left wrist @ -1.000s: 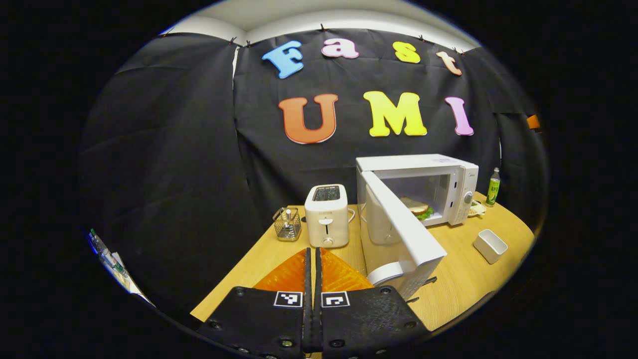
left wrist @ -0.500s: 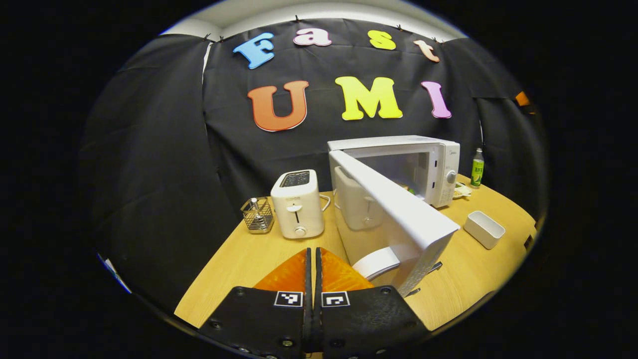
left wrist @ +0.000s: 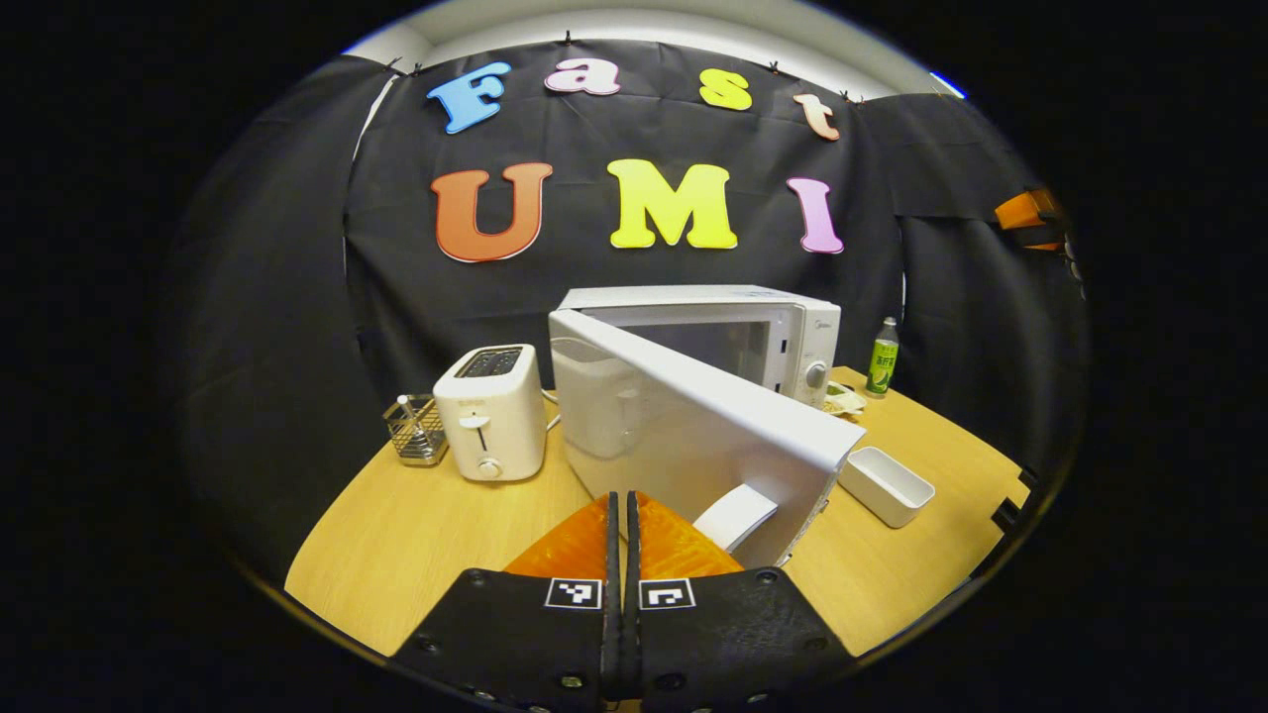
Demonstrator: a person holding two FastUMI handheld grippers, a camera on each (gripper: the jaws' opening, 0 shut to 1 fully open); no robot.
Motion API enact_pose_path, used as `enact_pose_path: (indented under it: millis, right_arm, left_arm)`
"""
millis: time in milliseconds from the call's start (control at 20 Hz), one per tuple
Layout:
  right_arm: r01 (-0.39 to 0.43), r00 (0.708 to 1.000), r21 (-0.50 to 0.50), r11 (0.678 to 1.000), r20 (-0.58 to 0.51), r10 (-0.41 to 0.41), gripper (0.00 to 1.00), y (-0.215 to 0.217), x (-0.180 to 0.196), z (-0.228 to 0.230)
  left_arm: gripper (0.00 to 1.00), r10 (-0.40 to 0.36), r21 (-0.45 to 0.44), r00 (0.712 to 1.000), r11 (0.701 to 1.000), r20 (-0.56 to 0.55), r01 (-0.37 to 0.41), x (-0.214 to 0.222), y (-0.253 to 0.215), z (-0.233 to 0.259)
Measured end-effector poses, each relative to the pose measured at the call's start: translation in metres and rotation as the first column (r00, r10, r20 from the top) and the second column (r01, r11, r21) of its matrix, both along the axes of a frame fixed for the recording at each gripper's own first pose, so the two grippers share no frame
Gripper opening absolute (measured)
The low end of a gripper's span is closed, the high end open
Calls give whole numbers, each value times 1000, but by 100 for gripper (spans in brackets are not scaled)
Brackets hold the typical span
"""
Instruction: Open the microwave oven with the left hand, put the food in, and close the microwave oven.
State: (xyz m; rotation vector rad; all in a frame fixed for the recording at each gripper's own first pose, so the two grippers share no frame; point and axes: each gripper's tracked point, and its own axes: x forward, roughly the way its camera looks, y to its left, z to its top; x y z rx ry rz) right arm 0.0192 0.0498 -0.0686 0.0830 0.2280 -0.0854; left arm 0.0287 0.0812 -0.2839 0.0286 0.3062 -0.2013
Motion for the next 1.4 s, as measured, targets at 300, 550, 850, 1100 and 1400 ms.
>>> enact_pose_path:
  millis: [300,550,850,1100,1400]
  right_arm:
    - [27,1000,4,1000,-9,-27,92,-17,-3,0]
    - [58,998,9,998,-23,-58,100,-39,-3,-5]
    - [73,997,16,997,-40,-73,100,-68,1,-12]
    - [64,997,28,998,-41,-62,92,-91,20,-12]
    - [54,997,39,998,-62,-51,92,-113,42,-28]
  left_arm:
    - [0,-101,-18,995,995,10,101,17,-55,7]
    - [0,-159,-13,987,987,1,159,34,-91,8]
    - [0,-178,-16,984,984,-4,178,63,-132,8]
    - [0,-182,7,983,983,1,182,95,-164,8]
    - [0,-166,11,986,986,-4,166,140,-195,3]
